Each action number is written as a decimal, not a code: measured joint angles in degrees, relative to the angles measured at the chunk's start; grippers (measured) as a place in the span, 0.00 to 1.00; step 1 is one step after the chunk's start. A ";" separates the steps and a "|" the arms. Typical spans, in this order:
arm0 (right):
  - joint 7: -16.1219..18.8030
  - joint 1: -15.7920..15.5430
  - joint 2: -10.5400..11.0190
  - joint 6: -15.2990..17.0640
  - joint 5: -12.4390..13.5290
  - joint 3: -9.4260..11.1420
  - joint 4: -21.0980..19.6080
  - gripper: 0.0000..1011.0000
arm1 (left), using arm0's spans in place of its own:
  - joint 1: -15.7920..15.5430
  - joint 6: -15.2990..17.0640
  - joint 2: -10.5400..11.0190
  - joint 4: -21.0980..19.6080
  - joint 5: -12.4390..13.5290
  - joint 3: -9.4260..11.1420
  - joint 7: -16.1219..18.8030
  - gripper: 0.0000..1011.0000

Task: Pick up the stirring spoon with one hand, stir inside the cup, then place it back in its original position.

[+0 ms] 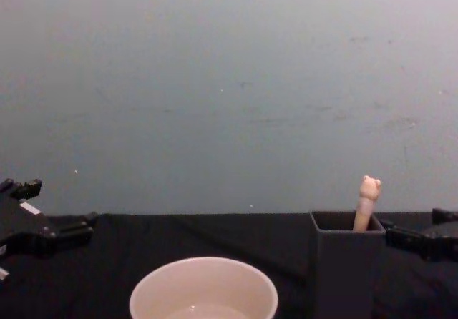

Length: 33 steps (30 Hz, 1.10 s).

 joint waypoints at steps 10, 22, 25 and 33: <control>0.00 0.00 0.03 -0.05 0.08 0.00 -0.06 0.99 | 0.00 0.00 0.00 0.00 0.00 0.00 0.00 0.99; -0.01 0.00 0.04 -0.05 0.09 0.00 -0.07 0.99 | 0.00 0.00 0.00 0.00 0.00 0.00 0.00 0.99; -0.01 0.00 0.03 -0.05 0.09 0.00 -0.07 0.99 | 0.00 0.00 0.00 0.00 0.00 0.00 0.00 0.99; -0.01 0.00 0.03 -0.04 0.09 0.00 -0.07 0.99 | 0.00 0.00 0.00 0.00 0.00 0.00 0.00 0.99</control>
